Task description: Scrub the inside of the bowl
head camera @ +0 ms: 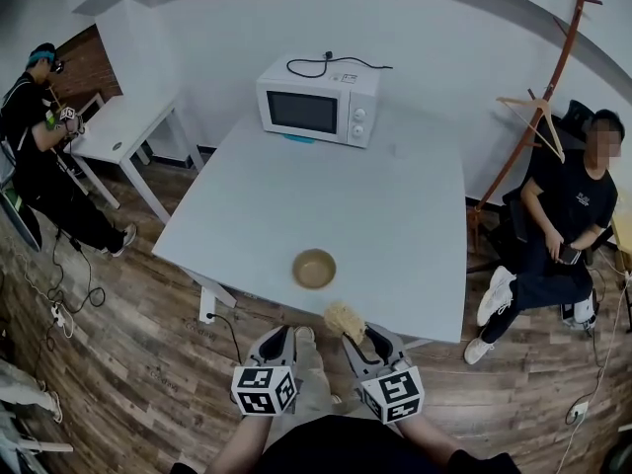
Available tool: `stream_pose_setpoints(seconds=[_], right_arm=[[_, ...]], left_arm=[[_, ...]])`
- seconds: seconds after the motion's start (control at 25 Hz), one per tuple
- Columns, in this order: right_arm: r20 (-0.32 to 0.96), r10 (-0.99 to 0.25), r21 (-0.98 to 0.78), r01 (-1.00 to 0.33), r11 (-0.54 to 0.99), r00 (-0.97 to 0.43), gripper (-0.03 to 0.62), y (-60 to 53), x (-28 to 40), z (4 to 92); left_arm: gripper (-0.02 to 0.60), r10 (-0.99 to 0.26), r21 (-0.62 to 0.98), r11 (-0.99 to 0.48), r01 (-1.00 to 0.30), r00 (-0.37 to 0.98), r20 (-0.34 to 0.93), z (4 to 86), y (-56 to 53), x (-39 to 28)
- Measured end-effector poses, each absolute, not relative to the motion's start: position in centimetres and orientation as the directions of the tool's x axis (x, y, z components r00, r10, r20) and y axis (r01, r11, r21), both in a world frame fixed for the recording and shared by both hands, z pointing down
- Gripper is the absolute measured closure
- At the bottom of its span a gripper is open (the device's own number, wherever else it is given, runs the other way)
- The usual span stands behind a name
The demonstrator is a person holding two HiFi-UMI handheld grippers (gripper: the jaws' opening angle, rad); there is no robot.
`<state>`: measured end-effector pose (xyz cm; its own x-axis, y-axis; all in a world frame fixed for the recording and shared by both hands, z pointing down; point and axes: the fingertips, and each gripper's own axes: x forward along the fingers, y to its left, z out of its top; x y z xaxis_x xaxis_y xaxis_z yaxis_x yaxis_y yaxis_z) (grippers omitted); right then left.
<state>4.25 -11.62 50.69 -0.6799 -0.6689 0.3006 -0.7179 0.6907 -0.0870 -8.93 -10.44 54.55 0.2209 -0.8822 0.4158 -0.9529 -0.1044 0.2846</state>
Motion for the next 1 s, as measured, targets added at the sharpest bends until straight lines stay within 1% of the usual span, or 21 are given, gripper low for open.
stream_pose_setpoints(seconds=[0.52, 1.0], right_arm=[[0.328, -0.676, -0.075, -0.731, 0.678, -0.66, 0.431, -17.9, 1.7, 52.2], [0.371, -0.683, -0.082, -0.755, 0.65, -0.629, 0.431, -22.5, 1.2, 53.8]], left_arm=[[0.563, -0.852, 0.3, -0.141, -0.944, 0.27, 0.449, 57.2, -17.8, -11.5], [0.561, -0.813, 0.369, -0.168, -0.914, 0.34, 0.472, 59.9, -23.1, -11.9]])
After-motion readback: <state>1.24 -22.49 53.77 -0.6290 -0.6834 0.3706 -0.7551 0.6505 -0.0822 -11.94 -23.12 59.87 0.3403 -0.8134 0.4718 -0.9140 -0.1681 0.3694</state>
